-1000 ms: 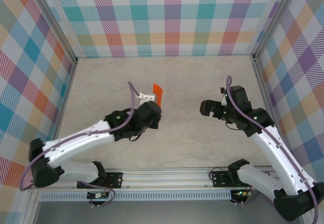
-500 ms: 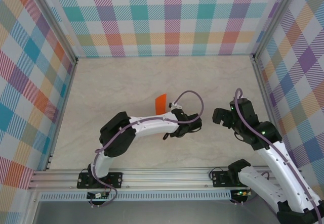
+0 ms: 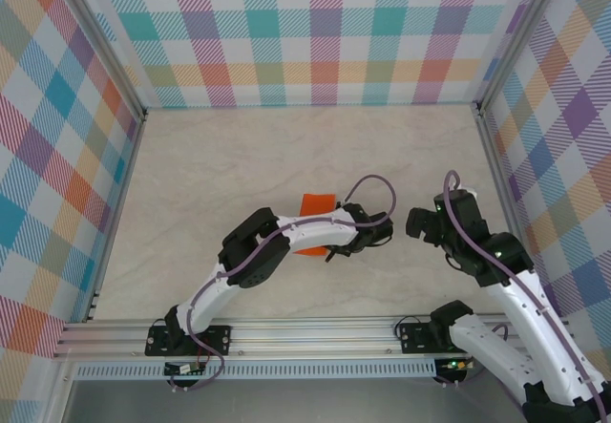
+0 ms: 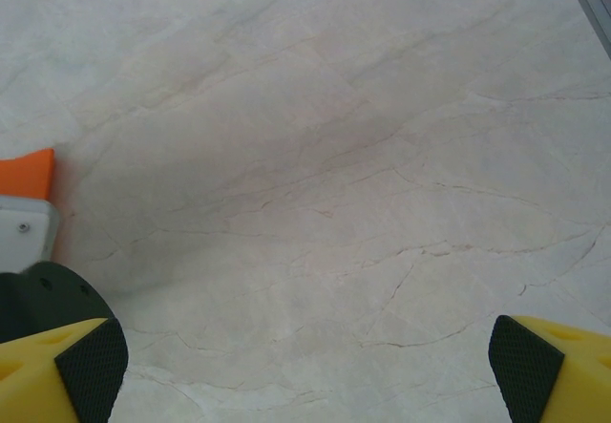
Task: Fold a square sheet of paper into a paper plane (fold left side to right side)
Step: Turn over the paper at the center of the table, then third fold the triangle at the center of the table.
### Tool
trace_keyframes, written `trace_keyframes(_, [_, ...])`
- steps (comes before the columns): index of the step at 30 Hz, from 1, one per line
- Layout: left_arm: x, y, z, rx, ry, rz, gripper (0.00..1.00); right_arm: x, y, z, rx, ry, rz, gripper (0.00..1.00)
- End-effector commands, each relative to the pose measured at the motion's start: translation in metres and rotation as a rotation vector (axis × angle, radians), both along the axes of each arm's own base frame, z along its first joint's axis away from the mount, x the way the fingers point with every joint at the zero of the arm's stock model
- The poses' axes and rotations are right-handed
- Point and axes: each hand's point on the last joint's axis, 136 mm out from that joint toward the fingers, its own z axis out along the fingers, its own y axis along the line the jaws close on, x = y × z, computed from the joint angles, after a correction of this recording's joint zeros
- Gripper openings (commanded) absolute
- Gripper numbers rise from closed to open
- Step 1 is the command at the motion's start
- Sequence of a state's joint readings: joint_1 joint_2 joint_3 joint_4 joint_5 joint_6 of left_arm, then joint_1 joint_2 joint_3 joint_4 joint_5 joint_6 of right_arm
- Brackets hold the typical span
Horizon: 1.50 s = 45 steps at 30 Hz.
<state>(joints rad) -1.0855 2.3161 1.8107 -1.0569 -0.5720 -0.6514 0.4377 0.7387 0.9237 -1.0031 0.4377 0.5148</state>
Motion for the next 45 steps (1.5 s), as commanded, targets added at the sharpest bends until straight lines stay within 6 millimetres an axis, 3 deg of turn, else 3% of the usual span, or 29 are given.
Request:
trace_keyframes(1, [0.003, -0.021, 0.002, -0.127, 0.081, 0.010, 0.31, 0.002, 0.001, -0.006, -0.005, 0.012, -0.001, 1.00])
trace_keyframes(7, [0.007, -0.035, 0.023, -0.311, 0.133, 0.010, 0.44, 0.009, 0.020, -0.015, 0.056, 0.048, 0.062, 1.00])
trace_keyframes(13, [0.008, -0.028, 0.066, -0.612, 0.152, 0.007, 0.58, 0.023, 0.068, -0.033, 0.211, 0.128, 0.208, 1.00])
trace_keyframes(16, [0.012, -0.008, 0.094, -0.755, 0.132, 0.021, 0.65, 0.034, 0.097, -0.043, 0.321, 0.160, 0.272, 0.93])
trace_keyframes(22, [0.020, 0.058, 0.113, -0.952, 0.101, 0.128, 0.73, 0.066, 0.156, -0.057, 0.513, 0.220, 0.400, 0.67])
trace_keyframes(25, [0.024, 0.079, 0.110, -1.064, 0.115, 0.169, 0.74, 0.090, 0.183, -0.063, 0.579, 0.226, 0.441, 0.64])
trace_keyframes(31, [0.039, 0.080, 0.091, -1.234, 0.186, 0.185, 0.73, 0.133, 0.221, -0.074, 0.683, 0.233, 0.479, 0.60])
trace_keyframes(37, [0.051, 0.066, 0.068, -1.292, 0.239, 0.201, 0.71, 0.160, 0.232, -0.095, 0.674, 0.257, 0.458, 0.55])
trace_keyframes(45, [0.060, 0.053, 0.039, -1.340, 0.296, 0.244, 0.68, 0.180, 0.242, -0.120, 0.663, 0.311, 0.441, 0.44])
